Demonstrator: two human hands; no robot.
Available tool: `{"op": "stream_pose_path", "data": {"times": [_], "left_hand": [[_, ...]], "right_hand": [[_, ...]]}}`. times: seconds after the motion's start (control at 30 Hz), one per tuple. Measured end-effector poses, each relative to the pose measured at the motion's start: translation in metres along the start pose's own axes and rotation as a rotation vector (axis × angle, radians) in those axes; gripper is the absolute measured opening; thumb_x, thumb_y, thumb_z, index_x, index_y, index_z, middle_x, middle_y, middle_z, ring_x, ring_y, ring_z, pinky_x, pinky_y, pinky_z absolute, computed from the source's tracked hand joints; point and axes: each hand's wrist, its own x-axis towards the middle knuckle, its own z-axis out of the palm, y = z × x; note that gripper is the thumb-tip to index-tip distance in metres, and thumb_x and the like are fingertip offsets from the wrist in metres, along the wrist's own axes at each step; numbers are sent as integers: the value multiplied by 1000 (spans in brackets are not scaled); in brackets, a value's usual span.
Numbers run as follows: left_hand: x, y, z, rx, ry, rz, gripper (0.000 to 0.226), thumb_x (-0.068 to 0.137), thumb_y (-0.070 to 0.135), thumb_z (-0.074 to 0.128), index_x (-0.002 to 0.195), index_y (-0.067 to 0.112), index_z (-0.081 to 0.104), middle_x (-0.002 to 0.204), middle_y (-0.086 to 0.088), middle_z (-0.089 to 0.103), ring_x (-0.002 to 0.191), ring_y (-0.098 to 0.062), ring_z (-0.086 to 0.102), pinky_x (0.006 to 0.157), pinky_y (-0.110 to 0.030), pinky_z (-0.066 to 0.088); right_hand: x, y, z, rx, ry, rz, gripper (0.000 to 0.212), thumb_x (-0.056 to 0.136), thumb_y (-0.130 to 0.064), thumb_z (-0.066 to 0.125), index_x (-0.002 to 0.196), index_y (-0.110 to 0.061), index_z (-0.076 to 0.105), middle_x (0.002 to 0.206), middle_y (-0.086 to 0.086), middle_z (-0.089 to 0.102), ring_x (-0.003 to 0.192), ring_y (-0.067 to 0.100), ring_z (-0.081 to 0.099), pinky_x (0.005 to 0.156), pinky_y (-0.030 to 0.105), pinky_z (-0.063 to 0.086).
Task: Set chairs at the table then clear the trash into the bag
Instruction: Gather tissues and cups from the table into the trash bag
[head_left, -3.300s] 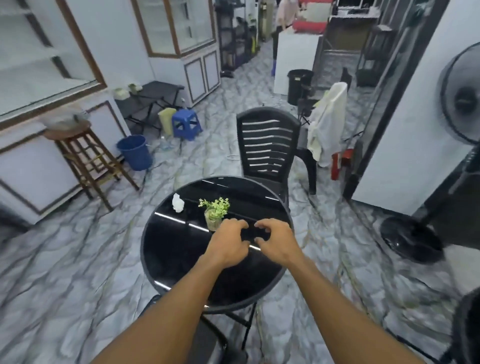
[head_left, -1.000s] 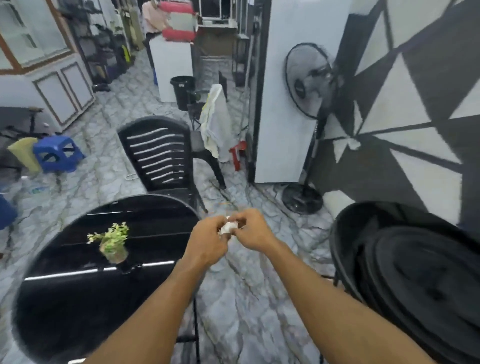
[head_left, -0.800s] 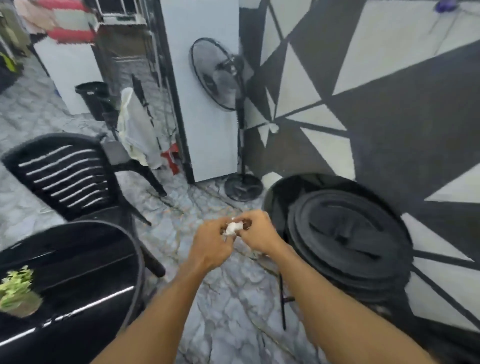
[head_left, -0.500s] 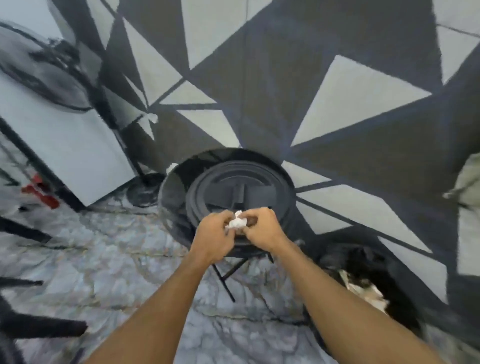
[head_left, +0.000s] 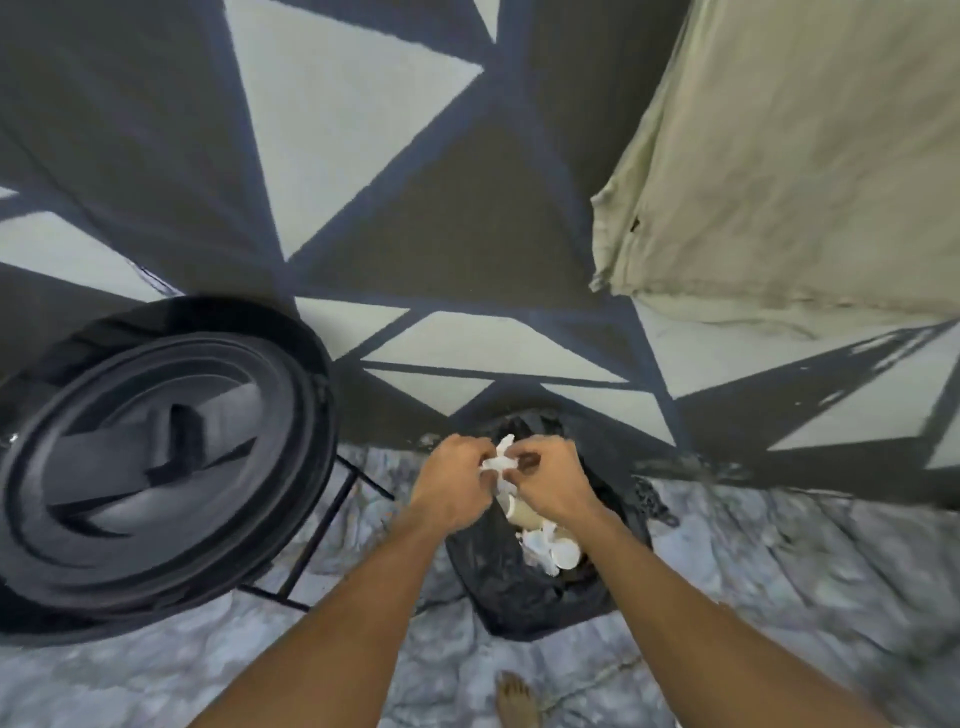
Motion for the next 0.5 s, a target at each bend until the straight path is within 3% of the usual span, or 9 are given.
{"op": "stream_pose_path", "data": {"times": [0.1,0.17,0.3,0.4,0.5], "left_hand": [[31,24,38,-4,-74,-8,19,86,16,63,103,17,69,105,-4,71,105,-25,59,86,-39,52],[50,36,58,4,-97,-13,20,85,14,63,104,16,69,105,-5,71,105,-26,58,85,-40,52],[73,49,84,3,-130,-21,17,87,11,63,103,14,69,102,-7,71,104,-28,57,81,-41,50],[83,54,98,9,-157,-33,18,88,11,62,104,13,69,102,-8,69,105,-28,57,81,-41,50],[92,58,109,28,-201,-28,27,86,13,68,113,12,68,105,-9,70,108,-30,56,86,-43,50]], "right_hand": [[17,43,-21,-92,4,33,14,73,1,68,67,-11,71,68,3,66,65,19,59,65,34,50],[26,63,-32,-99,8,52,15,74,1,69,76,-12,77,72,0,67,64,9,56,67,26,46],[39,90,-47,-72,11,97,19,78,-2,72,92,-11,80,89,7,77,74,11,59,75,23,47],[44,106,-51,-77,4,124,19,77,-6,74,95,-13,79,90,8,77,74,13,62,79,30,52],[48,120,-58,-57,-31,163,33,76,-10,79,109,-9,75,109,10,74,94,24,68,86,36,55]]}}
